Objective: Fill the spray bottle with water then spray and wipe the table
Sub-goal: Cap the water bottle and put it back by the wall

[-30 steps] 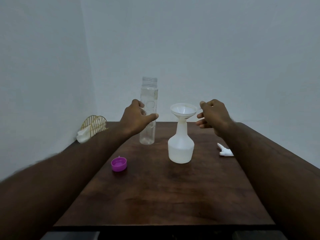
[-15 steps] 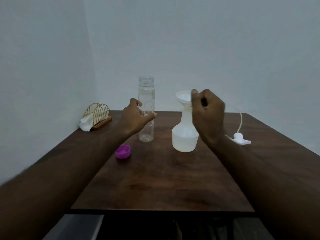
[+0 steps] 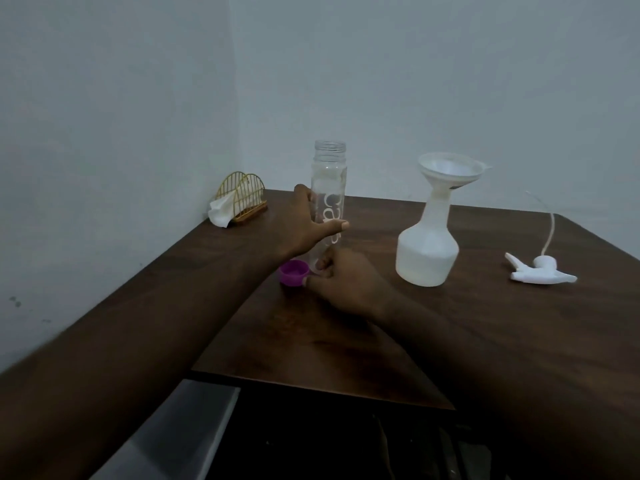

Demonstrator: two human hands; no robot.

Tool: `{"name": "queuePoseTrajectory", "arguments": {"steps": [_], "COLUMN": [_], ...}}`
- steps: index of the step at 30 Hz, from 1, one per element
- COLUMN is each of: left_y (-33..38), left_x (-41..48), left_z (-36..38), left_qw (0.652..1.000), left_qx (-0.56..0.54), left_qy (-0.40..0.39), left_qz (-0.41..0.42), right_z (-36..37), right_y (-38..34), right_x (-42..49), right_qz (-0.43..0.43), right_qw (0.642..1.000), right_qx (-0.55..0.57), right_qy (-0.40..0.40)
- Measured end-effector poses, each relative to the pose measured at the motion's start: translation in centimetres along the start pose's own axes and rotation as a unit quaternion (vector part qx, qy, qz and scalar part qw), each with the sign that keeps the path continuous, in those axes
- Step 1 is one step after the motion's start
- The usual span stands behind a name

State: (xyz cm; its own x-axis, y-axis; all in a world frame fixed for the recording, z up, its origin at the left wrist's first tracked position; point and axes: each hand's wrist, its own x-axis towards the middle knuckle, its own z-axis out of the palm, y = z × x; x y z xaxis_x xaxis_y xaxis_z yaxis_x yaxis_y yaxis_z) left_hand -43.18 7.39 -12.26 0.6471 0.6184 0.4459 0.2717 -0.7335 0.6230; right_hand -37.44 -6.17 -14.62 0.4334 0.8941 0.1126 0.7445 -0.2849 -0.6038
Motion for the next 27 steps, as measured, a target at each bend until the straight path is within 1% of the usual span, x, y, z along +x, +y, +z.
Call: {"name": "queuePoseTrajectory", "arguments": {"steps": [3,6,8,9,10,12,14,16,20,22,23,25,26,27], "left_y": [0.0,-0.8,-2.4,-3.3,-4.1,-4.5,-4.7,-4.4,-3.7,-3.6,-3.6,-3.3,-2.8,-2.0], "left_x": [-0.3,-0.5,-0.7,-0.9,-1.2,-2.2,-2.5,-2.4,-2.1,-1.9,-1.4,-0.2,0.6,1.4], "left_z": [-0.1,-0.5,-1.0,-1.2,-1.4,-1.9,-2.1,-1.9,-1.3,-1.6,-2.0,-3.4,-4.2,-5.1], "left_qw": [0.999,0.993,0.986,0.983,0.982,0.977,0.965,0.956,0.943,0.948,0.958,0.985,0.993,0.993], "left_qx": [-0.021,-0.075,-0.114,-0.119,-0.104,-0.024,0.064,0.125,0.204,0.201,0.185,0.104,0.039,-0.036], "left_qy": [-0.012,-0.013,0.001,-0.006,-0.028,-0.12,-0.201,-0.233,-0.25,-0.233,-0.202,-0.091,-0.029,0.024], "left_qz": [-0.025,-0.089,-0.121,-0.138,-0.156,-0.173,-0.155,-0.128,-0.084,-0.083,-0.087,-0.101,-0.112,-0.114], "right_z": [0.9,1.2,1.1,0.8,0.6,0.1,-0.1,-0.2,-0.6,-0.9,-1.2,-1.8,-2.1,-2.3], "right_y": [-0.6,-0.7,-0.3,0.0,0.4,1.0,1.4,1.2,0.3,-0.2,-0.5,-1.0,-1.3,-1.5], "right_x": [0.6,1.0,1.0,1.1,1.1,1.2,1.2,1.1,1.1,1.4,1.6,2.3,2.7,3.2], "right_qz": [-0.02,-0.02,-0.017,-0.01,0.001,0.025,0.045,0.058,0.054,0.049,0.051,0.052,0.048,0.037], "right_qw": [1.0,0.999,0.998,0.996,0.995,0.993,0.988,0.981,0.97,0.966,0.964,0.961,0.959,0.955], "right_qx": [-0.009,-0.034,-0.017,-0.005,0.007,0.039,0.072,0.106,0.126,0.131,0.125,0.115,0.131,0.165], "right_qy": [0.011,0.017,0.061,0.083,0.099,0.112,0.127,0.151,0.202,0.219,0.229,0.246,0.247,0.245]}}
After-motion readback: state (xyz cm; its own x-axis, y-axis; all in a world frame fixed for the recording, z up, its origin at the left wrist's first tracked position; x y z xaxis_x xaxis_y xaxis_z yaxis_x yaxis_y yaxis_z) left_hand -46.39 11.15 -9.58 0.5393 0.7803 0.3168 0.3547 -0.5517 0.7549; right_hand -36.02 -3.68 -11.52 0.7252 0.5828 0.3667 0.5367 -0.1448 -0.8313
